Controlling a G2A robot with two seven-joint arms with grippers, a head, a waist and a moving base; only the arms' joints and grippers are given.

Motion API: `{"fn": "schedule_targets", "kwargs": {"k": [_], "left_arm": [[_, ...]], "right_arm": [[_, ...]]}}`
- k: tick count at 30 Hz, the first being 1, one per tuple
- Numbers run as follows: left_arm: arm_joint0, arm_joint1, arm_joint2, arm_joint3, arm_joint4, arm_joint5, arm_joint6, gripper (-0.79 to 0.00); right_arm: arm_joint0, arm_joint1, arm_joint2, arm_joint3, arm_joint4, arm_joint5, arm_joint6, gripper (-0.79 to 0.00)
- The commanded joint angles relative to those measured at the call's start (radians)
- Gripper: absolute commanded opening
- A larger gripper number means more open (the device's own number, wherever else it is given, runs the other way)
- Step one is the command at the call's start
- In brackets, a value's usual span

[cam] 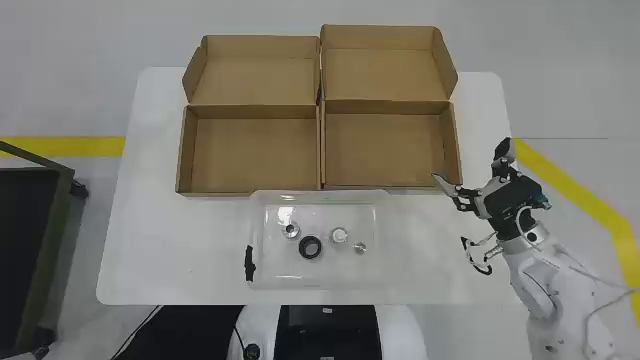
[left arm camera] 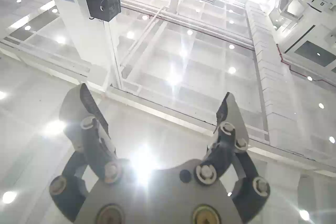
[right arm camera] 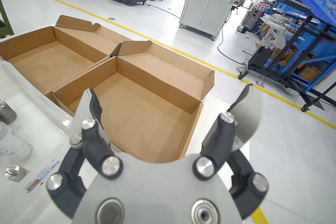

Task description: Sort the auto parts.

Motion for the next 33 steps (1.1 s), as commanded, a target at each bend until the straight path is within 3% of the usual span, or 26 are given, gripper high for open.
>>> {"fn": "schedule_targets", "kwargs": {"k": [1, 24, 33], "left_arm": [[0.000, 0.000, 0.000, 0.000, 0.000, 0.000, 0.000, 0.000], [0.000, 0.000, 0.000, 0.000, 0.000, 0.000, 0.000, 0.000], [0.000, 0.000, 0.000, 0.000, 0.000, 0.000, 0.000, 0.000]], "right_arm": [[0.000, 0.000, 0.000, 0.000, 0.000, 0.000, 0.000, -0.001], [0.001, 0.000, -0.005, -0.003, 0.003, -0.007, -0.002, 0.000], [0.095, 0.017, -0.116, 0.002, -0.046, -0.246, 0.011, 0.000]]}}
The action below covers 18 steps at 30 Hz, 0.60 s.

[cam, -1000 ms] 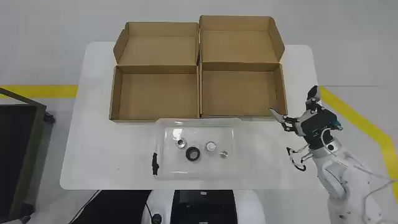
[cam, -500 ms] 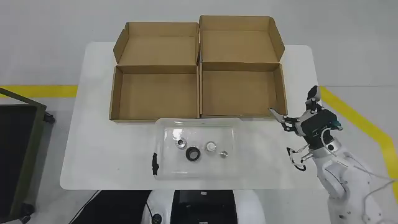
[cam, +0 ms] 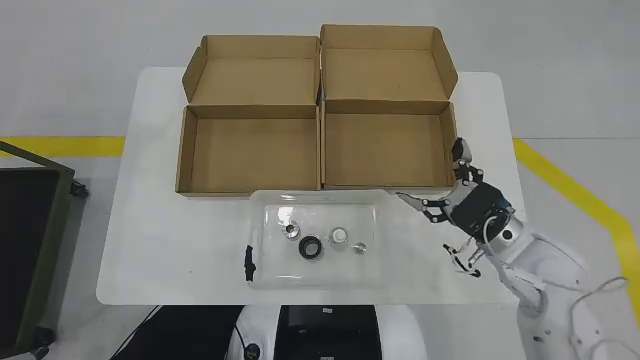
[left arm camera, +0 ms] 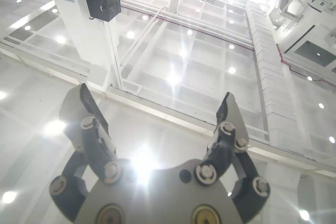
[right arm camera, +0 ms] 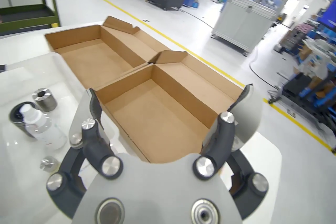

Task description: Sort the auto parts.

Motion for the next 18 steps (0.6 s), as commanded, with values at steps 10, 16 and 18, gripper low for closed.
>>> {"fn": "schedule_targets", "kwargs": {"k": [10, 16, 18], "left_arm": [[0.000, 0.000, 0.000, 0.000, 0.000, 0.000, 0.000, 0.000], [0.000, 0.000, 0.000, 0.000, 0.000, 0.000, 0.000, 0.000], [0.000, 0.000, 0.000, 0.000, 0.000, 0.000, 0.000, 0.000]], "right_arm": [[0.074, 0.014, -0.168, 0.014, 0.027, -0.236, 0.124, 0.000], [0.098, 0.021, -0.260, 0.040, 0.058, -0.286, 0.240, 0.000], [0.112, 0.024, -0.289, 0.052, 0.077, -0.286, 0.283, 0.000]]}}
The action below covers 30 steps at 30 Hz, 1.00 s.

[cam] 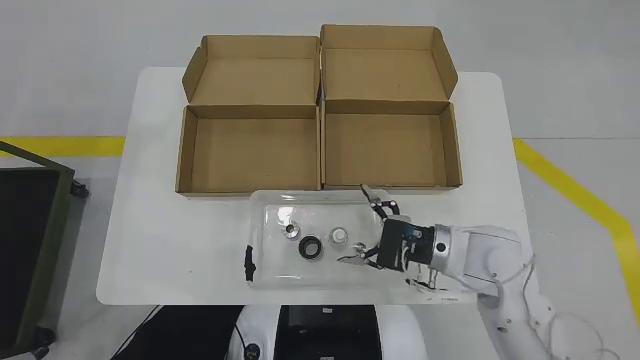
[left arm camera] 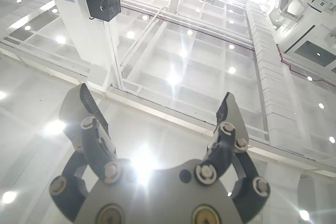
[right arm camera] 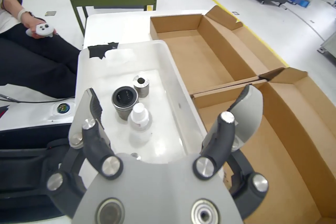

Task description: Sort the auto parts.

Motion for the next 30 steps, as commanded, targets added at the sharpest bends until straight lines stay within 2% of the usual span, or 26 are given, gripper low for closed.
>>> {"fn": "schedule_targets", "kwargs": {"k": [1, 14, 26, 28, 30], "left_arm": [[0.000, 0.000, 0.000, 0.000, 0.000, 0.000, 0.000, 0.000], [0.000, 0.000, 0.000, 0.000, 0.000, 0.000, 0.000, 0.000], [0.000, 0.000, 0.000, 0.000, 0.000, 0.000, 0.000, 0.000], [0.000, 0.000, 0.000, 0.000, 0.000, 0.000, 0.000, 0.000], [0.000, 0.000, 0.000, 0.000, 0.000, 0.000, 0.000, 0.000]], "right_arm": [[0.013, 0.002, -0.023, 0.018, 0.021, 0.001, 0.046, 0.000], [0.087, 0.011, -0.122, 0.071, 0.103, 0.014, 0.253, 0.000], [0.115, 0.023, -0.156, 0.120, 0.118, 0.049, 0.337, -0.006], [0.118, 0.025, -0.158, 0.127, 0.117, 0.053, 0.341, -0.086], [0.120, 0.027, -0.160, 0.134, 0.117, 0.055, 0.341, -0.228]]}}
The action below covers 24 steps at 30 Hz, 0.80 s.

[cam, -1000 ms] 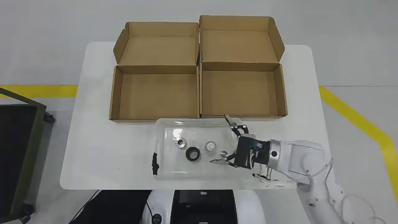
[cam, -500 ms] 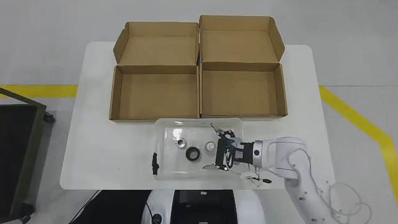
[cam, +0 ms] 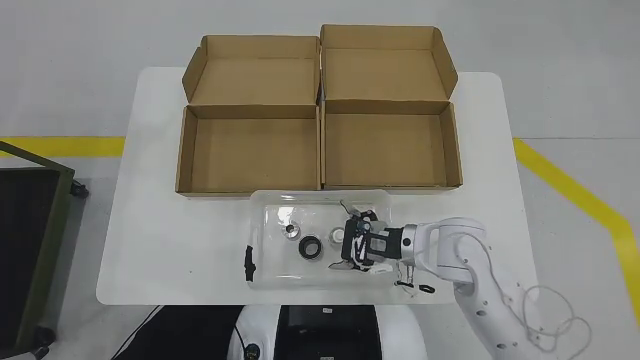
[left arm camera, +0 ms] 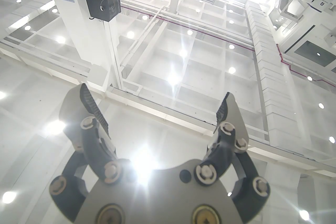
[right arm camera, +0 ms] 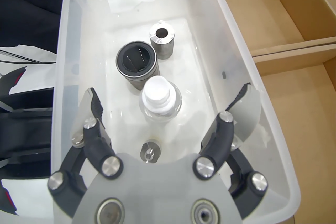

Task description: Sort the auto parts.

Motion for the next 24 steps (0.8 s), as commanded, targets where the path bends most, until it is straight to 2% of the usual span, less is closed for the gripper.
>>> {"fn": "schedule_targets", "kwargs": {"k": [1, 2, 3, 6, 11, 12, 14, 24], "left_arm": [[0.000, 0.000, 0.000, 0.000, 0.000, 0.000, 0.000, 0.000], [0.000, 0.000, 0.000, 0.000, 0.000, 0.000, 0.000, 0.000], [0.000, 0.000, 0.000, 0.000, 0.000, 0.000, 0.000, 0.000], [0.000, 0.000, 0.000, 0.000, 0.000, 0.000, 0.000, 0.000], [0.000, 0.000, 0.000, 0.000, 0.000, 0.000, 0.000, 0.000], [0.000, 0.000, 0.000, 0.000, 0.000, 0.000, 0.000, 0.000], [0.000, 0.000, 0.000, 0.000, 0.000, 0.000, 0.000, 0.000], [0.000, 0.000, 0.000, 0.000, 0.000, 0.000, 0.000, 0.000]], "right_arm": [[0.003, 0.002, -0.001, 0.007, -0.001, 0.004, 0.001, -0.265], [0.004, 0.003, -0.002, 0.011, -0.001, 0.007, 0.000, -0.274], [0.005, 0.004, -0.002, 0.013, -0.002, 0.010, -0.001, -0.385], [0.009, 0.007, -0.004, 0.019, -0.004, 0.015, -0.005, -0.413], [0.015, 0.013, -0.011, 0.023, -0.008, 0.014, -0.011, -0.539], [0.016, 0.014, -0.012, 0.022, -0.009, 0.015, -0.013, -0.585], [0.018, 0.016, -0.012, 0.018, -0.010, 0.015, -0.016, -0.785], [-0.002, 0.036, 0.024, -0.102, -0.001, -0.009, -0.004, -0.785]]}}
